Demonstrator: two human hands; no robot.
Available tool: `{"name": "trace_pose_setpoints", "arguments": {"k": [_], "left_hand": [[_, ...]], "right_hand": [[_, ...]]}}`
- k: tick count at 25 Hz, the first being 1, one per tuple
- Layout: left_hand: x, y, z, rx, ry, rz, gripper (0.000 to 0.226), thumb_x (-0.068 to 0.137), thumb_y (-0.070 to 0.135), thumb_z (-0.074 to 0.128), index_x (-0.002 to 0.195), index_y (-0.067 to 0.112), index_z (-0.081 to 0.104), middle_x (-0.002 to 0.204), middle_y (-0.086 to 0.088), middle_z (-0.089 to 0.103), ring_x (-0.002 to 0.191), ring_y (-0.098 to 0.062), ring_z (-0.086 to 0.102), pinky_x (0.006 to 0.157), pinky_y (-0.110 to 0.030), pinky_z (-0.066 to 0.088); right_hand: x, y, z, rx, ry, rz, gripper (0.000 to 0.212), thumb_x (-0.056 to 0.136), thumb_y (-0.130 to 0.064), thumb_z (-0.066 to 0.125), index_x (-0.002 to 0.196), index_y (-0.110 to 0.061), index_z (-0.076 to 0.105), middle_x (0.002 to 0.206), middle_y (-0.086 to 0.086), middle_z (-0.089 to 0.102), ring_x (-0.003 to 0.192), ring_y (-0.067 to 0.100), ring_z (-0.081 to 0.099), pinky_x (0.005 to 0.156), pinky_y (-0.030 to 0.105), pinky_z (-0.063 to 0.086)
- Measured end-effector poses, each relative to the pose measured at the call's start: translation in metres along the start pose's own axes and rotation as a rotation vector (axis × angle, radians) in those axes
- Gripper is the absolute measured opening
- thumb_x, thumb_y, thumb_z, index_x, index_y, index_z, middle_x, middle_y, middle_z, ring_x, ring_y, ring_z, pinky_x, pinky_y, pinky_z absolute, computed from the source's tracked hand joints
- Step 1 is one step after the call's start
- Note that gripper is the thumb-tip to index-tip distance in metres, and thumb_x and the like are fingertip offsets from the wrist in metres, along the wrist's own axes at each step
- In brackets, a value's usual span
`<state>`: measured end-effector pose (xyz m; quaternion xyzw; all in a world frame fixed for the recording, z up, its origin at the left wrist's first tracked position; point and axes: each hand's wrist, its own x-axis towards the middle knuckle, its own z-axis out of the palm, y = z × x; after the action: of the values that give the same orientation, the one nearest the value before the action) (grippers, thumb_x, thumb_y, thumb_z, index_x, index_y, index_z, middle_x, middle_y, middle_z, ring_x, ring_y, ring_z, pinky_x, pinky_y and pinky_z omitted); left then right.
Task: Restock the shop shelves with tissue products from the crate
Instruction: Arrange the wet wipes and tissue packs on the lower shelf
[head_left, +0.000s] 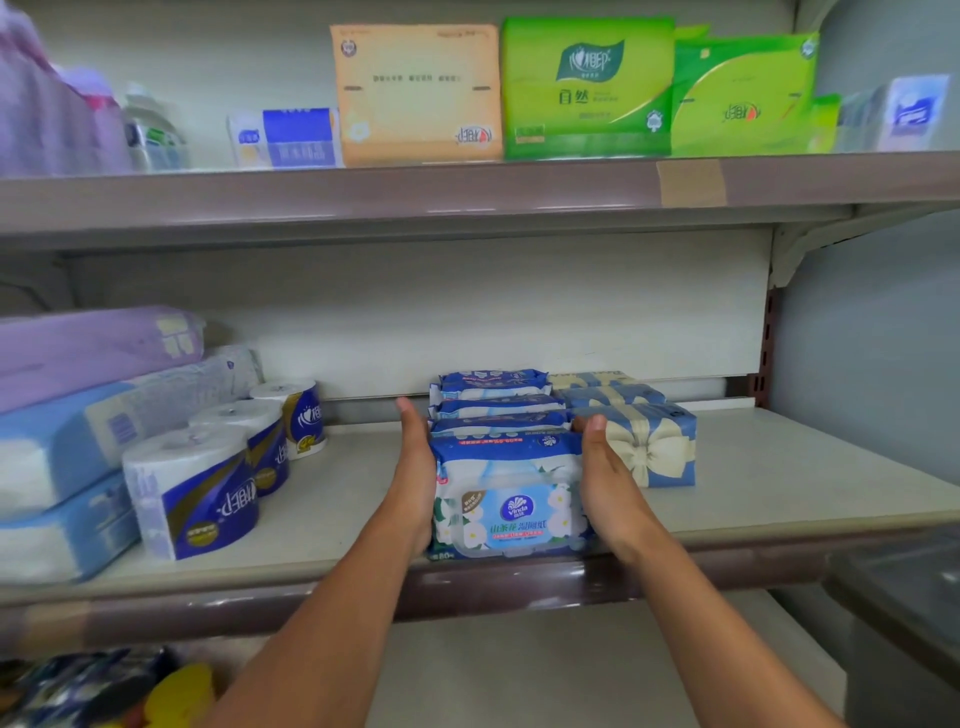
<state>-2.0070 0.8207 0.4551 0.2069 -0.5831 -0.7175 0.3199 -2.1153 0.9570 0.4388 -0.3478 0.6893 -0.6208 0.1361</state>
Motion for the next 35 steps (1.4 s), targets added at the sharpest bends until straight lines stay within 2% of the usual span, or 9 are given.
{"name": "trace_pose_setpoints", "arguments": {"k": [2,4,7,9,13,17,21,27,35], "left_hand": [[-0.003,-0.001,0.002,0.032,0.009,-0.001,0.067,0.089,0.072,0.01,0.091,0.026,0.06,0.076,-0.006,0.075,0.065,-0.021,0.073,0.075,-0.037,0.055],[-0.005,0.003,0.001,0.059,-0.016,0.013,0.067,0.089,0.071,0.009,0.091,0.027,0.059,0.077,-0.005,0.076,0.07,-0.023,0.073,0.075,-0.037,0.055],[0.004,0.021,-0.01,0.234,0.045,0.089,0.086,0.082,0.08,0.008,0.138,0.025,0.043,0.141,-0.006,0.054,0.129,-0.026,0.05,0.107,-0.048,0.034],[0.008,0.046,-0.003,0.559,0.11,0.233,0.081,0.082,0.079,0.006,0.152,0.038,0.013,0.16,0.006,0.02,0.146,-0.02,0.022,0.115,-0.045,0.018],[0.023,0.085,0.067,1.221,-0.156,0.68,0.077,0.085,0.074,0.016,0.152,0.04,0.006,0.161,0.011,0.012,0.148,-0.012,0.013,0.12,-0.038,0.013],[0.044,0.061,0.141,1.785,-0.502,0.626,0.085,0.086,0.069,0.047,0.154,0.035,0.008,0.16,0.008,0.021,0.145,-0.018,0.025,0.112,-0.035,0.027],[0.07,0.027,0.182,2.001,-0.509,0.609,0.077,0.083,0.055,0.062,0.148,0.033,0.027,0.141,0.001,0.047,0.127,-0.024,0.048,0.088,-0.032,0.041],[0.083,-0.002,0.195,2.187,-0.5,0.484,0.058,0.08,0.043,0.067,0.132,0.03,0.045,0.118,-0.004,0.063,0.103,-0.026,0.061,0.087,-0.038,0.052],[0.082,-0.007,0.197,2.194,-0.43,0.543,0.039,0.09,0.035,0.056,0.126,0.021,0.051,0.114,-0.007,0.062,0.101,-0.027,0.061,0.079,-0.036,0.049]], "right_hand": [[-0.001,-0.003,-0.002,-0.004,-0.006,-0.01,0.035,0.097,-0.056,0.01,0.099,-0.046,0.044,0.09,-0.025,0.057,0.067,-0.022,0.052,0.057,-0.002,0.039],[0.001,-0.003,-0.009,0.009,0.002,-0.034,0.038,0.091,-0.063,0.01,0.106,-0.049,0.042,0.097,-0.026,0.056,0.08,-0.021,0.051,0.076,0.002,0.04],[0.011,0.009,-0.031,0.085,0.237,-0.138,0.077,0.079,-0.079,0.013,0.135,-0.038,0.046,0.139,-0.011,0.05,0.126,0.006,0.047,0.111,0.027,0.03],[0.017,0.013,-0.046,0.02,0.441,-0.212,0.076,0.089,-0.066,0.015,0.15,-0.023,0.03,0.154,-0.004,0.033,0.142,0.011,0.029,0.113,0.021,0.016],[0.034,0.027,-0.067,-0.167,0.631,-0.291,0.074,0.094,-0.06,0.013,0.154,-0.018,0.011,0.161,0.0,0.013,0.148,0.012,0.009,0.116,0.023,0.005],[0.048,0.041,-0.077,-0.153,0.664,-0.195,0.081,0.087,-0.064,0.009,0.155,-0.019,0.006,0.162,0.002,0.008,0.149,0.015,0.006,0.116,0.026,0.004],[0.06,0.045,-0.085,-0.061,0.664,-0.183,0.076,0.091,-0.06,0.008,0.155,-0.019,0.004,0.163,-0.002,0.002,0.149,0.011,-0.002,0.118,0.026,-0.001],[0.074,0.056,-0.081,-0.34,0.61,-0.164,0.065,0.097,-0.054,0.008,0.154,-0.026,-0.005,0.161,-0.008,-0.009,0.148,0.012,-0.013,0.121,0.039,0.0],[0.071,0.053,-0.08,-0.323,0.581,-0.096,0.062,0.098,-0.054,0.011,0.154,-0.031,-0.005,0.162,-0.006,-0.006,0.148,0.014,-0.009,0.121,0.045,0.006]]}}
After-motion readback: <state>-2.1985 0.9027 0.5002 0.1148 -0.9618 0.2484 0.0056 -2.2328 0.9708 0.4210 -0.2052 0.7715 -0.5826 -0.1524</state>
